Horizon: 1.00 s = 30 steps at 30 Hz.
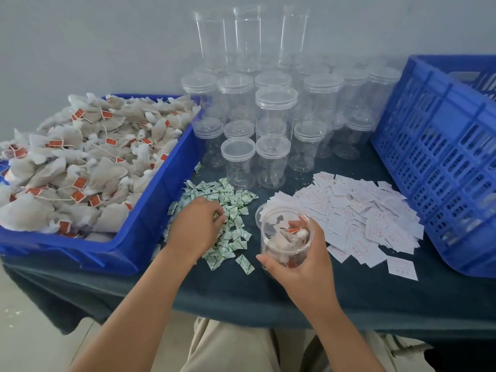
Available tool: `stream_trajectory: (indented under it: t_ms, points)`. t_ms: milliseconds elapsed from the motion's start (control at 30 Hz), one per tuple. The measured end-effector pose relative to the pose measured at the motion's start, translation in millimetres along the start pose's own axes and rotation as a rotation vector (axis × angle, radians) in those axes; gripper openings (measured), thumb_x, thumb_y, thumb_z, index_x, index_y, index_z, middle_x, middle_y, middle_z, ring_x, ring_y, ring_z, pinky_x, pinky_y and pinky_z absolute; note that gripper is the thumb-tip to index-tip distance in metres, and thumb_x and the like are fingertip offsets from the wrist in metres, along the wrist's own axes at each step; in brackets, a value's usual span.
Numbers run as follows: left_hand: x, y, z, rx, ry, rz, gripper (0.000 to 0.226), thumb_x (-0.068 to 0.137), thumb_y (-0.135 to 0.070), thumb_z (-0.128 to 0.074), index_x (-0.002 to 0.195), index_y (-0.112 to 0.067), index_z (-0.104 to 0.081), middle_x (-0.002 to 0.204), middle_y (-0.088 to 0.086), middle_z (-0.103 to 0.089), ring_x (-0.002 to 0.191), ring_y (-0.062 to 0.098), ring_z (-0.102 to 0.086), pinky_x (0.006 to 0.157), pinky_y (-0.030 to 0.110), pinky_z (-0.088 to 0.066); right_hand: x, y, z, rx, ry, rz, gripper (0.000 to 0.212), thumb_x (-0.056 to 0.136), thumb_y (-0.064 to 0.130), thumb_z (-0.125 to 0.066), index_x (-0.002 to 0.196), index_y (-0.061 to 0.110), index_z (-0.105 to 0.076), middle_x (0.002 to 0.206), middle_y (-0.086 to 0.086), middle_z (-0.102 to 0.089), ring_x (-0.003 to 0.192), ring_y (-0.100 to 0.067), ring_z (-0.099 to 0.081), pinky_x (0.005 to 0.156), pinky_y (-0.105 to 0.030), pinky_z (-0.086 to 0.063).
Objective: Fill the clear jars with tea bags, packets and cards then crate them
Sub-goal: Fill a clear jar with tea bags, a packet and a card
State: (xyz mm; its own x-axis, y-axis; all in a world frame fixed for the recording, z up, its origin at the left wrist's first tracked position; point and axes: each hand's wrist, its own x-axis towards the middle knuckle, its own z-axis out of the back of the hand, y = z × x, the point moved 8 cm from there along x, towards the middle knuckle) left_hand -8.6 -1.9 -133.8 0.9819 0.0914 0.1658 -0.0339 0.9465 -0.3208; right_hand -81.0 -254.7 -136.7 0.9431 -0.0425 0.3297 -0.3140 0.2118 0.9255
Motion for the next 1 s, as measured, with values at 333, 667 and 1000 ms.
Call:
stream_trajectory:
  t_ms: [333,667,1000]
  points:
    - [-0.8,15.6,27.2,-0.405,0.016,0.257,0.029,0.077,-0.062,-0.085,0.079,-0.035,-0.075,0.080,-0.033,-0.069,0.068,-0.005,-0.067,0.060,0.027,-0.050,2.7,-11.5,-5.6,-0.074,0.040,-0.019,0.092,0.063,0.053,-0.099,0.137,0.059,-0.044,0.139,0.019,-0.060,0.131,-0.012,-0.061,0.101,-0.043,-0.059]
    - [-40.9,-118.1,81.6,-0.451,0.168,-0.247,0.007,0.086,-0.049,-0.081,0.091,-0.044,-0.080,0.085,-0.016,-0.073,0.080,0.005,-0.066,0.067,0.016,-0.050,0.9,-2.2,-5.6,-0.064,0.048,-0.025,0.089,0.065,0.051,-0.097,0.139,0.053,-0.046,0.138,0.016,-0.060,0.127,-0.016,-0.064,0.095,-0.043,-0.062]
    - [-15.6,-121.3,61.1,-0.532,-0.045,-0.151,0.011,0.097,-0.047,-0.067,0.089,-0.042,-0.073,0.064,-0.015,-0.060,0.056,0.004,-0.053,0.056,0.025,-0.047,-13.6,2.8,34.8,-0.100,-0.003,-0.024,0.094,0.062,0.057,-0.097,0.140,0.058,-0.044,0.140,0.020,-0.059,0.133,-0.010,-0.059,0.097,-0.030,-0.060]
